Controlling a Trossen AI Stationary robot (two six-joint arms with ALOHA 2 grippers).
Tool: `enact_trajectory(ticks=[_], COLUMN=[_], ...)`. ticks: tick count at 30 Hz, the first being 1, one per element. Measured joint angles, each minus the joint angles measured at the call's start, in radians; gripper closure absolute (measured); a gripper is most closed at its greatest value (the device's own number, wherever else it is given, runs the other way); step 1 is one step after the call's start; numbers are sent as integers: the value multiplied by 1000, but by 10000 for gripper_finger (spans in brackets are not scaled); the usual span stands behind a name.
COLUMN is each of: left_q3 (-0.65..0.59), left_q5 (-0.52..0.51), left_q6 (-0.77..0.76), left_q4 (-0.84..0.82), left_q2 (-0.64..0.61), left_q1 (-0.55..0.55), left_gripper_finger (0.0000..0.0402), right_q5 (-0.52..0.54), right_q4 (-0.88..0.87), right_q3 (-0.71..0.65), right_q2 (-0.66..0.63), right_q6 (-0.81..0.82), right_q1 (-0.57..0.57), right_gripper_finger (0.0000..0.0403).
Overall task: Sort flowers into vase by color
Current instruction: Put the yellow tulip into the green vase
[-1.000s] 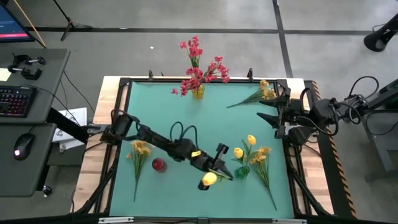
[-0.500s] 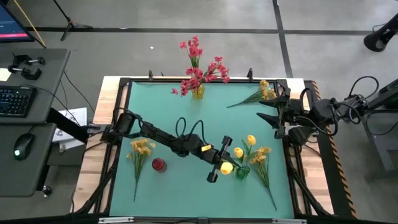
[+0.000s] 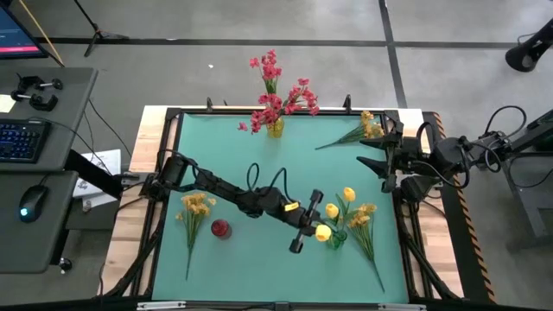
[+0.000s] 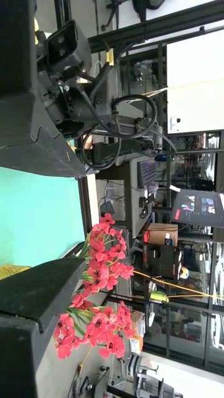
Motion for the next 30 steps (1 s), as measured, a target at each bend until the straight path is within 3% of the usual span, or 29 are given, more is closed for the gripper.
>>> enact_trajectory(ticks=[15, 21, 30], left_q3=[0, 0, 0], left_q5=[-37, 10, 93], left_q6=[-79, -88, -223], left_q4=[-65, -80, -88], left_q2=[0, 0, -14], left_q1=[18, 18, 16], left_gripper_finger=[391, 334, 234], right_q5=[0, 0, 7], right_q4=[0, 0, 0], right_q3=[0, 0, 0], right_q2=[0, 0, 0], right_q6=[8, 15, 28], right_q1=[0, 0, 0], right_gripper_finger=[192, 192, 192])
